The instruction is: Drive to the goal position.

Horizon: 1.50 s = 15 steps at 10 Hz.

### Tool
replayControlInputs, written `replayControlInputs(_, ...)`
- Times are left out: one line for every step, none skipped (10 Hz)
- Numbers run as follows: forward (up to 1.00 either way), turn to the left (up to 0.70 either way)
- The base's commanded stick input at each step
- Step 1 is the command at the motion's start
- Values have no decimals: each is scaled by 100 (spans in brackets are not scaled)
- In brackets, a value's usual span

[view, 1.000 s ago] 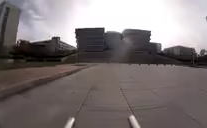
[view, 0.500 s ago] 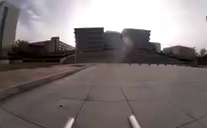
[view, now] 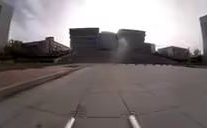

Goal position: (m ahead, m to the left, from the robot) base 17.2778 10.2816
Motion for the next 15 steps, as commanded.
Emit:
replayControlInputs(100,0)
replayControlInputs(100,0)
replayControlInputs(100,0)
replayControlInputs(100,0)
replayControlInputs(100,0)
replayControlInputs(100,0)
replayControlInputs(100,0)
replayControlInputs(100,0)
replayControlInputs(100,0)
replayControlInputs(100,0)
replayControlInputs(100,0)
replayControlInputs(100,0)
replayControlInputs(100,0)
replayControlInputs(100,0)
replayControlInputs(100,0)
